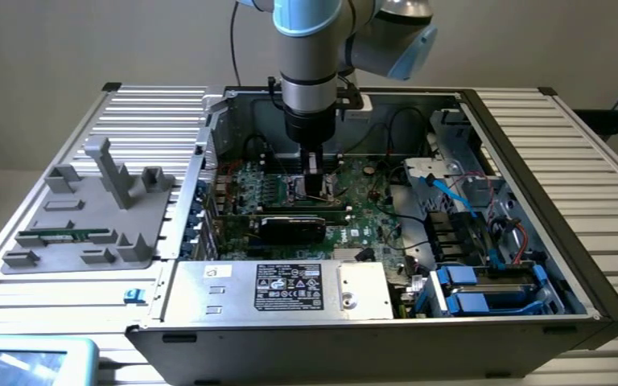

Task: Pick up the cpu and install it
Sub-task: 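Place the cpu into insertion slot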

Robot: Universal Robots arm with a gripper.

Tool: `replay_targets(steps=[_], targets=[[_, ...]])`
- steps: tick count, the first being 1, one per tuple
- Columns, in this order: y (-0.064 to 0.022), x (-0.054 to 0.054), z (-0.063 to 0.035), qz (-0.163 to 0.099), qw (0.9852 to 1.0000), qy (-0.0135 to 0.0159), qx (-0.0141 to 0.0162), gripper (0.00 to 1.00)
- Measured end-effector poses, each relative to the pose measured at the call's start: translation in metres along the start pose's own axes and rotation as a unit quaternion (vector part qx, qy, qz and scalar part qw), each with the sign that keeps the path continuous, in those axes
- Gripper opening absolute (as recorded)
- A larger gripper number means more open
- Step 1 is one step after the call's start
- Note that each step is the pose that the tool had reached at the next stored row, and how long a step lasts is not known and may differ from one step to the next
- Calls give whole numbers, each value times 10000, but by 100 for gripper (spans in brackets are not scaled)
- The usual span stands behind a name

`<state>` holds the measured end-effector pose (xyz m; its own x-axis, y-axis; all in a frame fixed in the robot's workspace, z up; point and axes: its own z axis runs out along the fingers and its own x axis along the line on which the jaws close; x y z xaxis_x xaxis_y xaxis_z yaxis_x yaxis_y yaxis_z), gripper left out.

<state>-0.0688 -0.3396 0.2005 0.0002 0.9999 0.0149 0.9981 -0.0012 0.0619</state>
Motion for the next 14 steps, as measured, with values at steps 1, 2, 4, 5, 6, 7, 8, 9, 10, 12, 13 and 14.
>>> replay_targets(steps=[1,2,4,5,6,7,8,9,10,12,13,14], targets=[[-1,0,2,7,10000,0,0,53],[-2,1,3,14,10000,-1,0,53],[-2,0,3,17,10000,-1,0,53],[-2,0,3,18,10000,-1,0,53],[-2,0,3,18,10000,-1,0,53],[-2,0,3,18,10000,-1,0,53],[-2,1,4,19,10000,0,-1,53],[-2,3,4,20,10000,0,-1,53],[-2,5,4,22,10000,-1,-1,53],[-4,5,3,24,10000,-1,-1,53],[-6,6,3,24,10000,-1,-1,53],[-8,6,3,25,10000,-2,-1,53]])
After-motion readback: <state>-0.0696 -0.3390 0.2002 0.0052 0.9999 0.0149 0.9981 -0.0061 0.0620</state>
